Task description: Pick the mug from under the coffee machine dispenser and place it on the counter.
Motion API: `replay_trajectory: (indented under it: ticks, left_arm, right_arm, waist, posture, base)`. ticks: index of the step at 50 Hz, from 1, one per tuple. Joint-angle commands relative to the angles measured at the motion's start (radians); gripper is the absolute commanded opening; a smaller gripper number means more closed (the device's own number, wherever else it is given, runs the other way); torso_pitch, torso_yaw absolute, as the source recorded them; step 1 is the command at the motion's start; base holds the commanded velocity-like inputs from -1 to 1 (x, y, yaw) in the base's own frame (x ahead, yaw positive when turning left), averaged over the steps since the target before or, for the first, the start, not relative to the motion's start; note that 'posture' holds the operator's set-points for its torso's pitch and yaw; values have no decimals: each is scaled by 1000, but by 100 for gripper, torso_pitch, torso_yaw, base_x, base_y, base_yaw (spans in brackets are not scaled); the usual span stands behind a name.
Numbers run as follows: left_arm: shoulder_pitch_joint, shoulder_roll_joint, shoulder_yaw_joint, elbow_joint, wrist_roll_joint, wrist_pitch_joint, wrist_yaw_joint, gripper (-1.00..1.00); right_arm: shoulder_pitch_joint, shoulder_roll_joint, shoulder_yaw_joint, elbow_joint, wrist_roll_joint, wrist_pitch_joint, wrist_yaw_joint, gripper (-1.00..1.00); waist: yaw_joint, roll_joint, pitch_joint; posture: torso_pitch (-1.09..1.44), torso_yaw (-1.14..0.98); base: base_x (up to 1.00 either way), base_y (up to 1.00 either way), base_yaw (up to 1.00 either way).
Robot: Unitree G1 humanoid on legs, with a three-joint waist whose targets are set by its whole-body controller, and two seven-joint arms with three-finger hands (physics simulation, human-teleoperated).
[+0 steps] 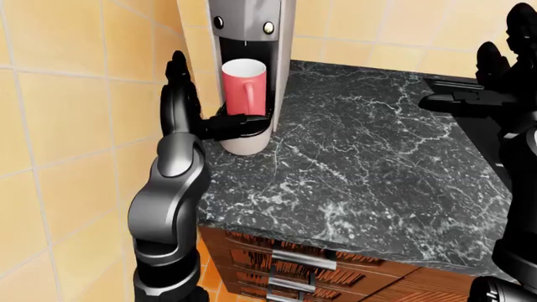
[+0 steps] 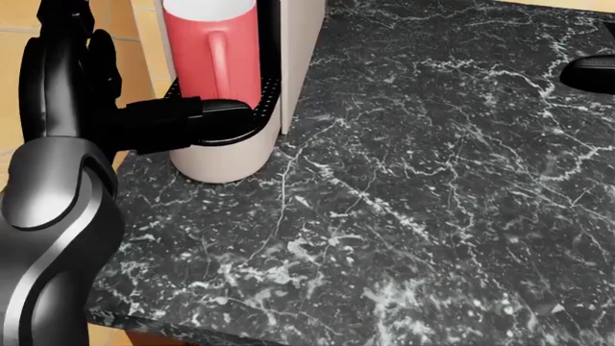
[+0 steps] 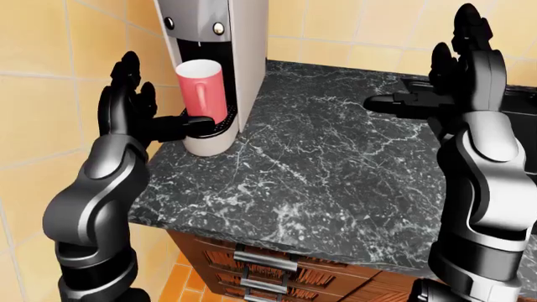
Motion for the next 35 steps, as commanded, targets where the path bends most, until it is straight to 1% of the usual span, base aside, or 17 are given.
replay_trajectory:
  ticks: [1, 4, 9, 19, 35]
  left_arm:
    - [-33, 0, -5, -26, -1, -29, 0, 100]
    - [-34, -9, -20, -22, 3, -31, -4, 100]
    - [-36, -24, -28, -23, 5, -24, -6, 100]
    - [-62, -45, -34, -7, 9, -29, 2, 100]
    - [-54, -56, -52, 33, 24, -70, -3, 100]
  right_arm:
    - [-25, -20, -15, -28, 0, -30, -2, 100]
    - [-25, -22, -15, -25, 0, -33, -2, 100]
    - [-22, -20, -15, -27, 1, -33, -3, 100]
    - [-19, -18, -16, -29, 2, -33, -3, 100]
    - [-15, -19, -18, -31, 6, -34, -4, 100]
  waist:
    - [0, -5, -25]
    - [0, -6, -25]
    - [1, -7, -25]
    - [1, -9, -24]
    - [2, -12, -25]
  posture:
    - [0, 0]
    - [0, 0]
    - [0, 0]
    - [0, 0]
    - [0, 0]
  base:
    - [0, 0, 0]
    - [0, 0, 0]
    - [0, 0, 0]
    - [0, 0, 0]
    - [0, 0, 0]
